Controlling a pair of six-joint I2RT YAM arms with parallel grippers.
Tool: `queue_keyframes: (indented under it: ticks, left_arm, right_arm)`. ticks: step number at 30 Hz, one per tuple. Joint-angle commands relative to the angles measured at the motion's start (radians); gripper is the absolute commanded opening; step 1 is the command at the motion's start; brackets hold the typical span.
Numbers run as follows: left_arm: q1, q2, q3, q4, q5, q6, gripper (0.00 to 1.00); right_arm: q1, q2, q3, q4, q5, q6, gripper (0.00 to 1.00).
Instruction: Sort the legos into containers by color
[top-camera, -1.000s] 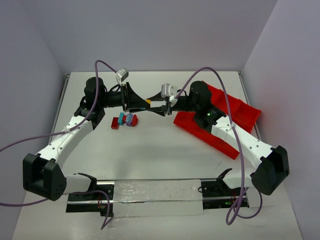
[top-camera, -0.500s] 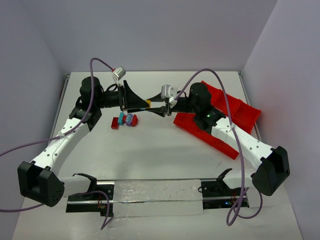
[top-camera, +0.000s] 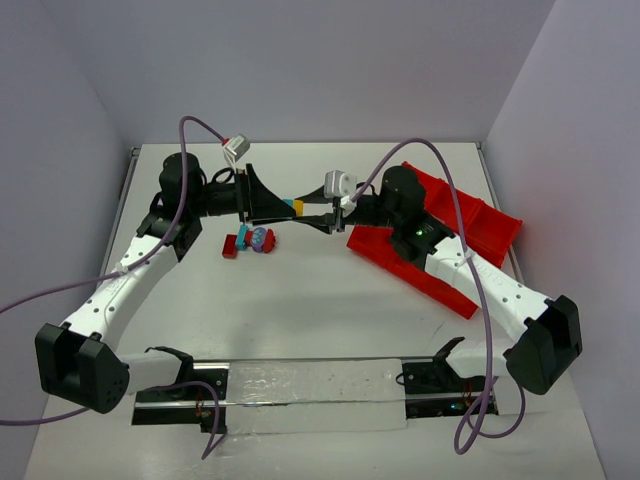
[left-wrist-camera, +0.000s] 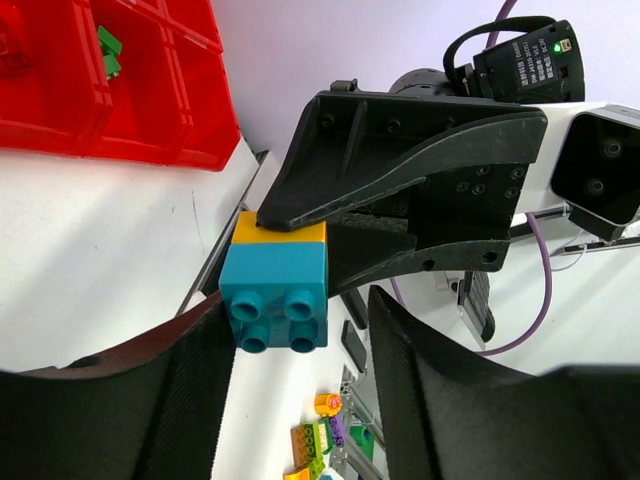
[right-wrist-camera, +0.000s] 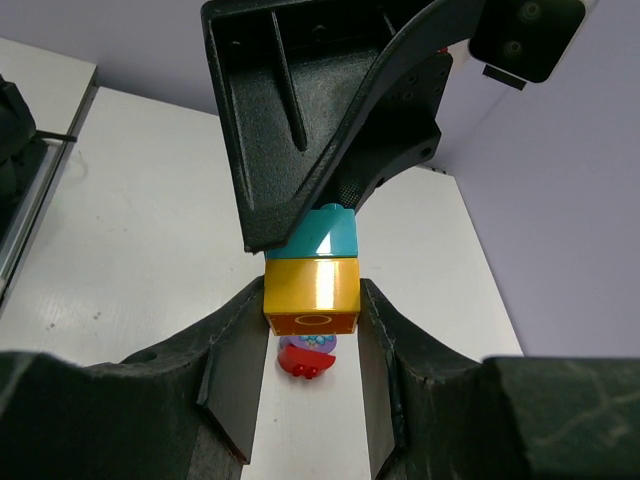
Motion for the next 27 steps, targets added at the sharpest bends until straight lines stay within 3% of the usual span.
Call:
queue_keyframes:
  ticks: [1,5,8,18,22,25,27]
  left_arm:
    - [0.015,-0.036,0.044,0.023,0.019,0.012,0.62]
    - [0.021,-0.032,0.054,-0.002,0.015,0.029,0.72]
    - [0.022,-0.034,0.063,-0.021,0.005,0.051,0.74]
    - [0.022,-0.027,0.048,0.023,0.017,0.020,0.57]
    - [0.022,-0.022,0.043,0.032,0.018,0.012,0.38]
    - [0.022,-0.020,0.037,0.036,0.017,0.008,0.12]
    - [0.022,-0.020,0.036,0.029,0.016,0.008,0.03]
  right_arm:
    - [-0.019,-0.021,-0.019,-0.051,0.023,-0.022,0.00]
    - [-0.024,-0.021,-0.016,-0.065,0.023,-0.027,0.00]
    - [-0.027,-0.021,-0.016,-0.069,0.020,-0.027,0.00]
    - [-0.028,-0.012,0.006,-0.084,-0.001,-0.026,0.00]
    - [-0.026,-0.009,0.013,-0.093,-0.008,-0.029,0.00]
    - [-0.028,-0.007,0.017,-0.099,-0.012,-0.030,0.00]
    - [-0.028,-0.007,0.019,-0.106,-0.014,-0.034,0.00]
